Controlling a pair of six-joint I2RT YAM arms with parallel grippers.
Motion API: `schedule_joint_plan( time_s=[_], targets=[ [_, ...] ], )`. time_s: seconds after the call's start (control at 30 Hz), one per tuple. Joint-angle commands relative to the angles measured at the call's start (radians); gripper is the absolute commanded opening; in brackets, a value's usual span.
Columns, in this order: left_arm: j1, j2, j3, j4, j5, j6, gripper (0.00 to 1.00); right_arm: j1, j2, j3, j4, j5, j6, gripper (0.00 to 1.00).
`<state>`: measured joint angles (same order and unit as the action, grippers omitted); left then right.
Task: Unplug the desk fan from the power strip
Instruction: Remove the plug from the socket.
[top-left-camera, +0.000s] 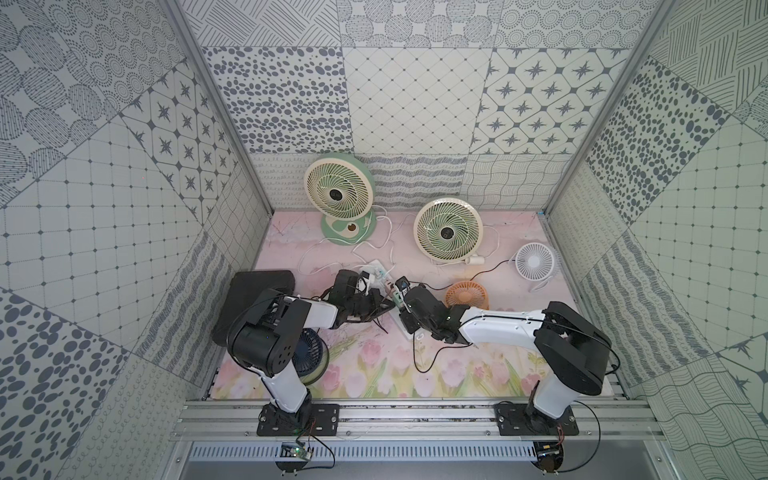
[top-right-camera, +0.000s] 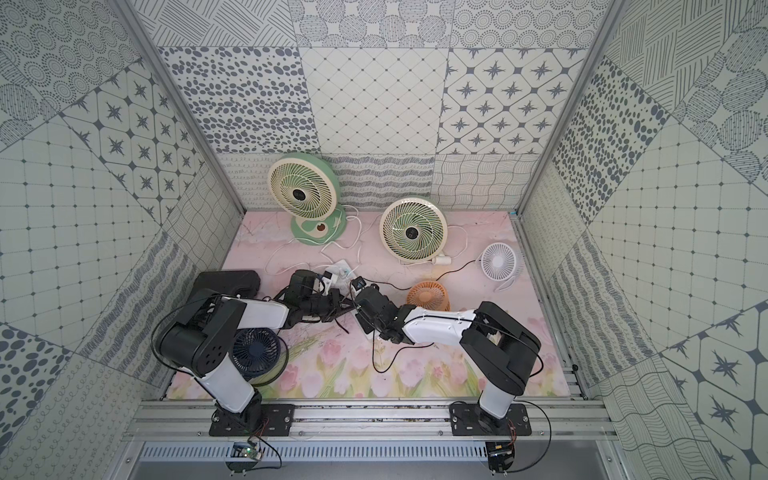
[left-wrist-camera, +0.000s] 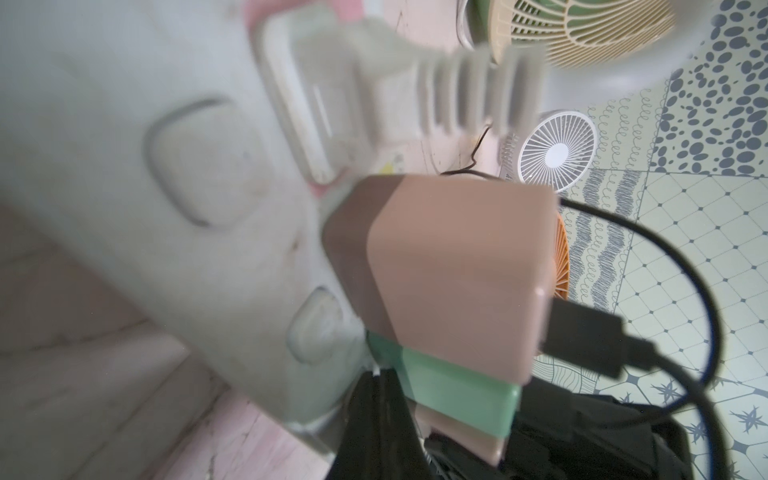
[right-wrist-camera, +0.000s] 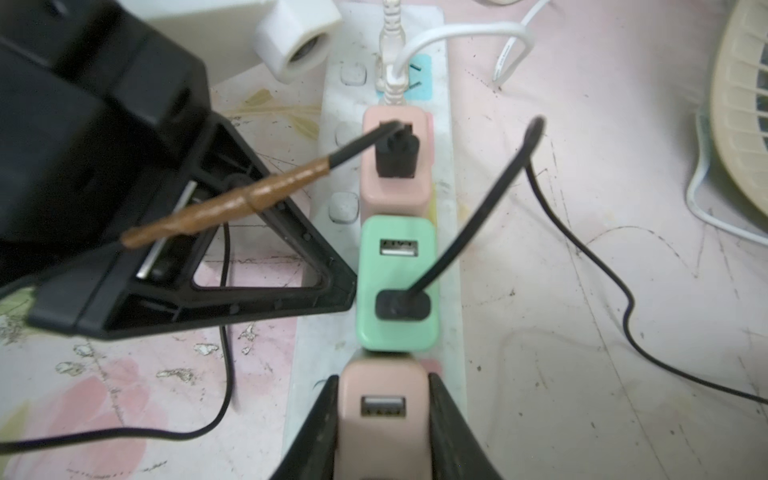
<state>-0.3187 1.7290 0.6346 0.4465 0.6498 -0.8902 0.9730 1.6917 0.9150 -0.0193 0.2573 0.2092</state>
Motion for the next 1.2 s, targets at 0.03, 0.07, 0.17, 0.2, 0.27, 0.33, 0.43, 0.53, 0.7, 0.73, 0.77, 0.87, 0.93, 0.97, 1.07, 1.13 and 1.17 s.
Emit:
schedule_joint_plan(
  time_s=[0.03,0.07,0.17,0.2,0.27,0.33,0.43,0.53,0.7,0.73,0.77,0.87,0.93,0.97,1.07,1.13,1.17],
  targets=[
    [-0.003,0.0,0.004,-0.135,-0.071,0.053,0.0,-0.049,-0.025,-0.023,0.089,-0.078,0.056,0.17],
    [-0.005,0.0,0.004,-0.136,-0.071,0.053,0.0,-0.069,-0.032,-0.04,0.11,-0.106,0.074,0.17],
    [-0.005,0.0,0.004,-0.139,-0.073,0.056,0.0,-0.068,-0.033,-0.035,0.112,-0.119,0.089,0.17],
    [-0.004,0.001,0.004,-0.139,-0.073,0.056,0.0,-0.054,-0.025,-0.022,0.1,-0.101,0.082,0.17],
    [-0.004,0.003,0.005,-0.14,-0.074,0.056,0.0,0.0,0.0,0.019,0.049,-0.008,0.033,0.17],
    [-0.003,0.003,0.005,-0.14,-0.076,0.056,0.0,0.028,0.018,0.042,0.016,0.047,0.007,0.17],
    [-0.004,0.005,0.004,-0.141,-0.072,0.058,0.0,-0.012,-0.001,0.0,0.063,-0.023,0.056,0.17],
    [-0.006,0.002,0.001,-0.141,-0.072,0.058,0.0,-0.068,-0.033,-0.051,0.137,-0.11,0.13,0.17],
    [-0.004,0.007,0.004,-0.142,-0.072,0.058,0.0,-0.009,-0.012,0.014,0.055,-0.003,0.073,0.17],
    [-0.004,0.008,0.004,-0.14,-0.073,0.056,0.0,0.012,-0.001,0.029,0.031,0.041,0.049,0.17],
    [-0.004,0.009,0.004,-0.139,-0.073,0.055,0.0,0.022,0.007,0.041,0.014,0.064,0.036,0.17],
    [-0.004,0.013,0.002,-0.133,-0.07,0.051,0.0,0.005,0.0,0.019,0.032,0.022,0.048,0.18],
    [-0.004,0.013,-0.001,-0.131,-0.07,0.048,0.0,-0.041,-0.025,-0.019,0.082,-0.051,0.091,0.18],
    [-0.005,0.013,-0.001,-0.131,-0.07,0.048,0.0,-0.058,-0.035,-0.037,0.106,-0.078,0.114,0.17],
    [-0.004,0.016,0.001,-0.131,-0.069,0.048,0.0,-0.064,-0.038,-0.035,0.113,-0.1,0.127,0.17],
    [-0.003,0.019,0.003,-0.128,-0.068,0.045,0.0,-0.035,-0.016,0.004,0.062,-0.056,0.089,0.17],
    [-0.004,0.022,0.005,-0.124,-0.066,0.042,0.0,-0.013,-0.004,0.021,0.037,-0.02,0.06,0.18]
  ],
)
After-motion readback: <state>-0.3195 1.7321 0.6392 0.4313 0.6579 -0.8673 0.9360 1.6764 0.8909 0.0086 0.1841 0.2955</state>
